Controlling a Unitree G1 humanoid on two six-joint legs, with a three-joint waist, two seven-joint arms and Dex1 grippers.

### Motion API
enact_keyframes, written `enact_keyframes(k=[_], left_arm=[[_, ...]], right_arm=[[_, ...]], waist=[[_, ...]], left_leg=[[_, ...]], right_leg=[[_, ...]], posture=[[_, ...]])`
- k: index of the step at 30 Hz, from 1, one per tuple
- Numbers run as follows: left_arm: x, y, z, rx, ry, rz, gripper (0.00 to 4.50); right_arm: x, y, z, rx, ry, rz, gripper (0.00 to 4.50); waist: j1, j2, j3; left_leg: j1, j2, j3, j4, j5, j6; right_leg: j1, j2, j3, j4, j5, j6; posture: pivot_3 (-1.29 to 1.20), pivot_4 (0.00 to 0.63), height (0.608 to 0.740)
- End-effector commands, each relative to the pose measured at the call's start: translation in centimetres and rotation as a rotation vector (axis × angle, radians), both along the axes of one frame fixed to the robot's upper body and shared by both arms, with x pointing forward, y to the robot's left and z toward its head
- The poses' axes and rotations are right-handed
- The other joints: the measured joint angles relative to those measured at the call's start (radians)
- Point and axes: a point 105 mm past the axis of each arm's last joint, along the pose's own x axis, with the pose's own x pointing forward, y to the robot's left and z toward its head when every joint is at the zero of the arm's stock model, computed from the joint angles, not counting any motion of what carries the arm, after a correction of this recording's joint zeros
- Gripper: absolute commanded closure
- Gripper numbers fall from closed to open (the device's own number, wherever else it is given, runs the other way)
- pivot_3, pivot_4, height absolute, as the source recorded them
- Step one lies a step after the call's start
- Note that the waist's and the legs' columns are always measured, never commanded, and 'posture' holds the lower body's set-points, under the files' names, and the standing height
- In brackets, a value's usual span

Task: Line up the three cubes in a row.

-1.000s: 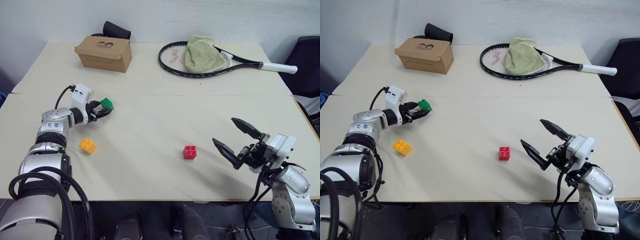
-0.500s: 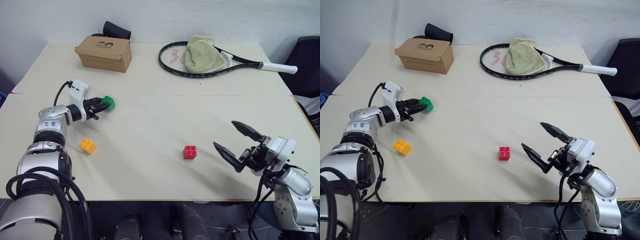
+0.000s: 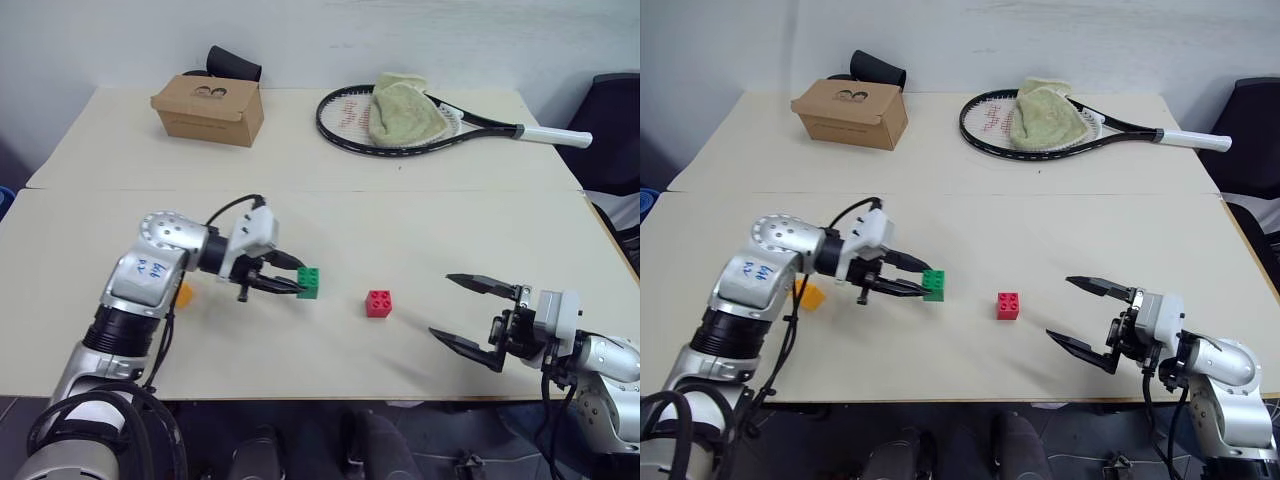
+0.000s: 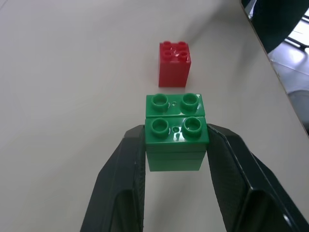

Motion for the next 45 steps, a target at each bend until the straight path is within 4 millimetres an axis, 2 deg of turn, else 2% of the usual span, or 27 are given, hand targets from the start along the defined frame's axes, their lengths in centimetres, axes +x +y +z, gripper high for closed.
enact_keyframes(k=[1,5,12,15,19,22,23,25,27,28,29,31,33,34,36,38,40,42,45], left_arm=[[0.2,-0.8,-1.2,0.01,-0.021,0.032,3.05],[-0.7,-1.5,-2.2,0.033,0.012,0.0,3.05],[-0.6,-1.9,-3.3,0.084,-0.023,-0.021,3.05],[-0.8,-2.0,-2.7,0.064,-0.025,-0.025,2.01],[-0.3,-1.1,0.6,-0.044,-0.146,0.017,0.83],[-1.4,0.6,2.9,-0.119,-0.189,0.019,0.83],[-1.9,1.7,3.3,-0.136,-0.191,0.034,0.83],[-2.6,5.3,4.0,-0.151,-0.228,0.13,0.83],[-3.6,8.0,4.0,-0.138,-0.266,0.183,0.83],[-4.2,11.8,3.8,-0.188,-0.285,0.332,0.83],[-4.9,14.5,3.7,-0.218,-0.3,0.443,0.83],[-6.2,18.2,3.5,-0.257,-0.336,0.603,0.83],[-8.5,22.7,1.9,-0.23,-0.342,0.815,0.31],[-9.5,24.2,1.4,-0.225,-0.344,0.894,0.04],[-11.5,26.4,0.3,-0.241,-0.323,1.029,0.01],[-13.8,28.0,-1.2,-0.25,-0.276,1.145,0.01],[-14.5,28.2,-1.8,-0.256,-0.251,1.176,0.01],[-13.8,27.2,-1.7,-0.285,-0.242,1.149,0.01],[-11.7,24.9,-1.1,-0.367,-0.196,1.069,0.01]], right_arm=[[0.0,0.6,0.8,-0.005,-0.02,0.022,0.0],[0.1,1.4,1.1,-0.009,-0.019,0.04,0.0],[0.4,1.7,1.5,-0.005,-0.023,0.038,0.0],[0.5,1.7,1.6,-0.004,-0.025,0.036,0.0],[0.6,1.6,1.8,0.001,-0.029,0.037,0.0],[0.6,1.6,1.8,0.008,-0.027,0.046,0.0],[0.6,1.6,1.8,0.009,-0.024,0.054,0.0],[0.4,1.9,1.6,0.013,-0.015,0.083,0.0],[0.3,2.0,1.5,0.016,-0.01,0.107,0.0],[0.5,2.6,1.4,0.031,-0.014,0.133,0.0],[0.6,3.0,1.4,0.042,-0.017,0.151,0.0],[0.7,3.5,1.2,0.06,0.003,0.182,0.0],[0.6,4.6,1.1,0.072,-0.003,0.238,0.0],[0.6,5.0,1.1,0.074,-0.012,0.257,0.0],[0.6,5.7,1.0,0.076,-0.036,0.284,0.0],[0.4,6.3,0.8,0.064,-0.058,0.319,0.0],[0.3,6.7,0.7,0.061,-0.075,0.333,0.0],[0.4,6.7,0.6,0.067,-0.083,0.336,0.0],[0.5,6.3,0.4,0.064,-0.075,0.341,0.0]], waist=[[0.001,0.0,0.0],[0.001,0.0,0.0],[0.008,0.0,0.0],[0.016,0.0,0.0],[0.022,0.0,0.0],[0.017,0.0,0.0],[0.015,0.0,0.0],[0.008,0.0,0.0],[-0.002,0.0,0.0],[-0.006,0.0,0.0],[-0.015,0.0,0.0],[-0.017,0.0,0.0],[-0.015,0.0,0.0],[-0.014,0.0,0.0],[-0.007,-0.001,0.0],[-0.002,-0.002,-0.001],[0.002,-0.003,-0.002],[0.008,-0.004,-0.003],[0.018,-0.004,-0.003]], left_leg=[[0.0,0.0,0.0,0.0,0.0,0.0],[-0.001,0.0,0.0,0.0,0.0,0.0],[-0.001,0.0,0.0,0.0,0.0,0.001],[-0.001,0.0,0.0,0.001,0.0,0.001],[-0.001,0.0,0.0,0.001,0.0,0.001],[-0.001,0.003,0.0,0.001,0.0,0.001],[-0.001,0.003,0.0,0.001,-0.001,0.001],[0.0,0.005,0.0,0.0,-0.001,0.0],[0.0,0.006,0.0,-0.001,-0.001,0.0],[0.0,0.007,0.0,-0.001,-0.001,0.0],[0.001,0.007,0.001,-0.001,-0.001,-0.001],[0.005,0.008,0.001,-0.002,-0.004,-0.002],[0.005,0.008,0.0,-0.002,-0.004,-0.002],[0.006,0.008,0.001,-0.002,-0.005,-0.001],[0.006,0.008,0.001,-0.002,-0.009,0.003],[0.006,0.008,0.001,-0.002,-0.011,0.004],[0.006,0.008,0.001,-0.002,-0.013,0.006],[0.006,0.007,0.0,-0.001,-0.014,0.006],[0.007,0.006,-0.001,-0.001,-0.013,0.007]], right_leg=[[0.0,0.0,0.0,0.0,0.0,0.0],[-0.001,-0.001,-0.001,0.0,0.0,0.0],[0.0,0.0,-0.001,0.0,0.0,0.0],[0.0,0.0,-0.001,0.0,0.0,0.0],[-0.001,0.0,-0.001,0.0,0.0,0.0],[-0.001,-0.002,0.0,0.0,0.0,0.0],[-0.001,-0.002,0.0,0.0,0.0,0.0],[-0.001,-0.002,0.0,0.0,0.0,0.0],[-0.001,-0.002,0.001,-0.001,0.0,-0.001],[-0.001,-0.002,0.0,-0.001,-0.001,-0.001],[-0.001,-0.001,0.0,-0.001,-0.001,-0.002],[0.001,-0.002,0.001,0.0,-0.002,-0.004],[0.001,-0.002,0.0,0.0,-0.002,-0.004],[0.001,-0.002,0.001,0.0,-0.002,-0.004],[0.002,-0.002,0.001,-0.001,-0.002,-0.004],[0.002,-0.003,0.001,-0.002,-0.002,-0.004],[0.002,-0.004,0.0,-0.003,-0.002,-0.004],[0.003,-0.005,-0.001,-0.003,-0.002,-0.004],[0.004,-0.007,-0.002,-0.003,-0.002,-0.004]], posture=[[0.0,0.15,0.74],[0.0,0.15,0.74],[0.0,0.15,0.74],[0.0,0.15,0.74],[0.0,0.15,0.74],[0.0,0.15,0.74],[0.0,0.15,0.74],[0.0,0.15,0.74],[0.0,0.15,0.74],[0.0,0.15,0.74],[0.0,0.15,0.74],[0.0,0.15,0.74],[0.0,0.15,0.74],[0.0,0.15,0.74],[0.0,0.15,0.74],[0.0,0.15,0.74],[0.0,0.15,0.74],[0.0,0.15,0.74],[0.0,0.15,0.74]])
